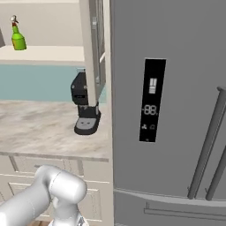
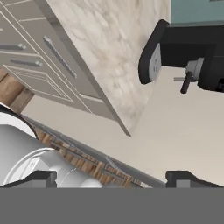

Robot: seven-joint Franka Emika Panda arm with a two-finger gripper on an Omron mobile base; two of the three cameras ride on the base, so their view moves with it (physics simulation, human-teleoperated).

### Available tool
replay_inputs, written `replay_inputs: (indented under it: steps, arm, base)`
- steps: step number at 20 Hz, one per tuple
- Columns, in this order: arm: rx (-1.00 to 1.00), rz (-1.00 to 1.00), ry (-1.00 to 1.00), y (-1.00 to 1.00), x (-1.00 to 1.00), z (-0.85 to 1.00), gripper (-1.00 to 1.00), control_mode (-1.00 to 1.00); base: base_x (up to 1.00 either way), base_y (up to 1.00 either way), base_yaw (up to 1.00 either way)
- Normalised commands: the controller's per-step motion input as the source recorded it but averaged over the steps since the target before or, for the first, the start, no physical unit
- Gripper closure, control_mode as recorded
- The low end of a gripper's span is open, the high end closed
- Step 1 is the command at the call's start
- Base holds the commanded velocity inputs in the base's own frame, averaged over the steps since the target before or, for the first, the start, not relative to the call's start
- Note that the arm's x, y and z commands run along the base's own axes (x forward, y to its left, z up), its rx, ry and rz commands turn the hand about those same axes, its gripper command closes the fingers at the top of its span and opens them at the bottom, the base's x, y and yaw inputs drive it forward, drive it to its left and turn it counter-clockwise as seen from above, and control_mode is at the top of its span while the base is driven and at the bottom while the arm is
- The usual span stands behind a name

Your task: Move the cutting board and knife to the sink. Then move spray from the cabinet to the counter.

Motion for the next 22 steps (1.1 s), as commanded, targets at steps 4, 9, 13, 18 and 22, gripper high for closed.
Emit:
replay_inputs:
  steps: [4,9,13,18,22]
  arm:
    - [0.00,0.00,0.00,0.00,0.00,0.00,-1.00,1.00]
    - [0.00,0.00,0.00,0.00,0.00,0.00,-1.00,1.00]
    - [0.00,0.00,0.00,0.00,0.00,0.00,-1.00,1.00]
    - [0.00,0.00,0.00,0.00,0.00,0.00,-1.00,1.00]
    - [0.00,0.00,0.00,0.00,0.00,0.00,-1.00,1.00]
  base:
    - [0.26,0.56,-0.04]
    - [0.26,0.51,0.00]
    - [0.48,0.17,0.00]
    - [0.64,0.00,0.00]
    - [0.63,0.00,0.04]
